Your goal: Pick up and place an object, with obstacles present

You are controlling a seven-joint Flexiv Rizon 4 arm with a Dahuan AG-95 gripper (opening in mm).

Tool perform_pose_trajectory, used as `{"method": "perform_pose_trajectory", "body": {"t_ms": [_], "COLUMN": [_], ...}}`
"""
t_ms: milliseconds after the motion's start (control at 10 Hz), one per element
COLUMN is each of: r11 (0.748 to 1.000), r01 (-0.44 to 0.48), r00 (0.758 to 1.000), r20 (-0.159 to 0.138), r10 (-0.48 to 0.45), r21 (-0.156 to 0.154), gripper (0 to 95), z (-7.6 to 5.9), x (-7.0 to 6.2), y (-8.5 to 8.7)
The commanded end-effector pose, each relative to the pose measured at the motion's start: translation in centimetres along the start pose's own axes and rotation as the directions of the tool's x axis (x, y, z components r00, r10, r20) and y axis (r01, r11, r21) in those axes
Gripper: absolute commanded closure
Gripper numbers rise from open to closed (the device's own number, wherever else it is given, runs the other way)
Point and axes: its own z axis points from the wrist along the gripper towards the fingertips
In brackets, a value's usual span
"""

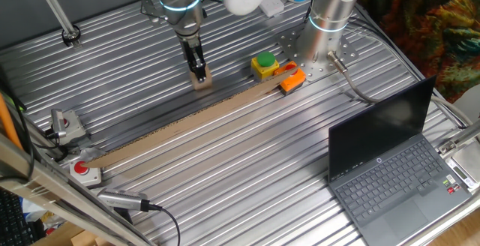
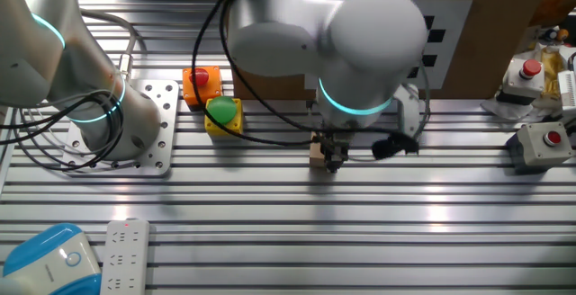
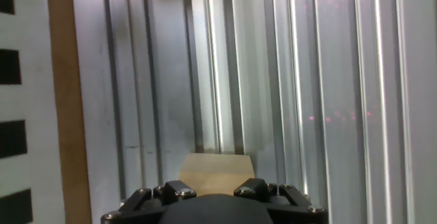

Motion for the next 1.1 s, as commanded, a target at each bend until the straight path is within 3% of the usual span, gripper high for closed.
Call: {"method": "perform_pose_trajectory", "body": {"t_ms": [100,400,1100], "r11": [1.000,1.000,1.000], "r01": [0.003,0.000,-0.022], "r00": [1.000,1.000,1.000], "r20": [-0.002,-0.003,-0.011], "r10": [-0.003,0.000,0.022], "r21": [-0.003,0.010,0.007], "gripper": [95.0,95.0,95.0], "z": [-0.7,-2.1,-4.9], "x": [-0.2,-0.4,-0.7], "y": [0.1,0.8,2.9]}}
